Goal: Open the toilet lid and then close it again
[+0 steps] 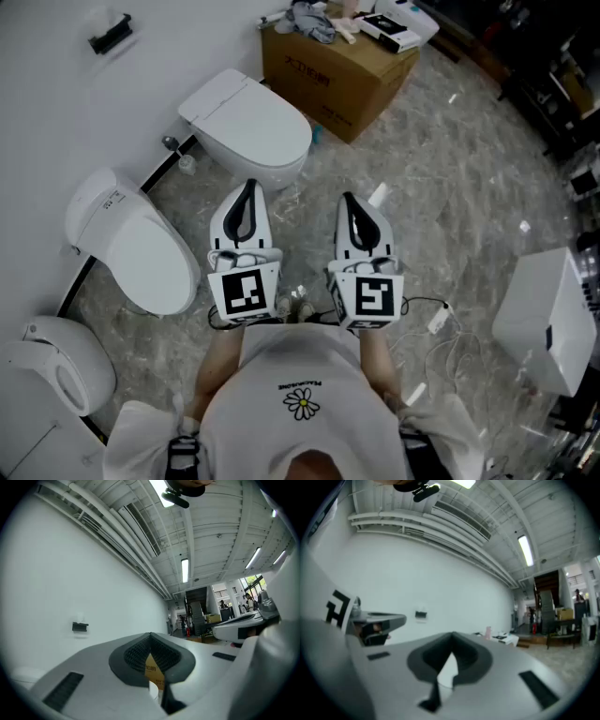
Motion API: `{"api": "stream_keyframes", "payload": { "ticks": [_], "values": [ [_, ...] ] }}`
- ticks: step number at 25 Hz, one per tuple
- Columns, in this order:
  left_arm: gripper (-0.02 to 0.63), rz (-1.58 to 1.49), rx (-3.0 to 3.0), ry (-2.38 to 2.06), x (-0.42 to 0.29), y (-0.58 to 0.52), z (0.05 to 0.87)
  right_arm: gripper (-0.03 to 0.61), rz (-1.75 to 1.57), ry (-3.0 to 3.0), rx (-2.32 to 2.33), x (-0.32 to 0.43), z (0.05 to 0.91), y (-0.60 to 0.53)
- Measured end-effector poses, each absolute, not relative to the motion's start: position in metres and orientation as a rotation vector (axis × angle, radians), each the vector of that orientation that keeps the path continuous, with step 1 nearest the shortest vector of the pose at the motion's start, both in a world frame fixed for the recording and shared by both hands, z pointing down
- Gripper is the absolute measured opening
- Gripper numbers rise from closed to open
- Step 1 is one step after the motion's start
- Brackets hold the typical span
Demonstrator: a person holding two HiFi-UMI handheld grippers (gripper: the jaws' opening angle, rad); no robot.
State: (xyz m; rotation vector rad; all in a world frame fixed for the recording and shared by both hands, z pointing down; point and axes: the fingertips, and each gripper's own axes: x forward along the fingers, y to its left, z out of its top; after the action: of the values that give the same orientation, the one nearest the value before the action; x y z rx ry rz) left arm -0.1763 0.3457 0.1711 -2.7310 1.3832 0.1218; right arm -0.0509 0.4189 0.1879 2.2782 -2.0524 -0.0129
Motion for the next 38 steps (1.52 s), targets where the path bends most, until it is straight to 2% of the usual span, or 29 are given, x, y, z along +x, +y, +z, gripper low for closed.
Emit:
{"api": "stream_keyframes", "payload": {
  "ticks": [26,32,38],
  "values": [
    [0.021,0.180,-2.655,1.470,-0.158,0.385,0.168,0.031,0.006,-2.215,2.206,-0.017,0.201,0.449],
    [0.021,0.200,-2.604,1.539,-0.166,0.374,0.168,0.031,0.038,-2.246,2.225,-0.003,0.206,0.450],
    [0.021,0.286,-2.604,1.424,-0.147,0.352,0.163,0.031,-0.013,-2.241,2.240,0.010,0.208,0.429]
  ]
}}
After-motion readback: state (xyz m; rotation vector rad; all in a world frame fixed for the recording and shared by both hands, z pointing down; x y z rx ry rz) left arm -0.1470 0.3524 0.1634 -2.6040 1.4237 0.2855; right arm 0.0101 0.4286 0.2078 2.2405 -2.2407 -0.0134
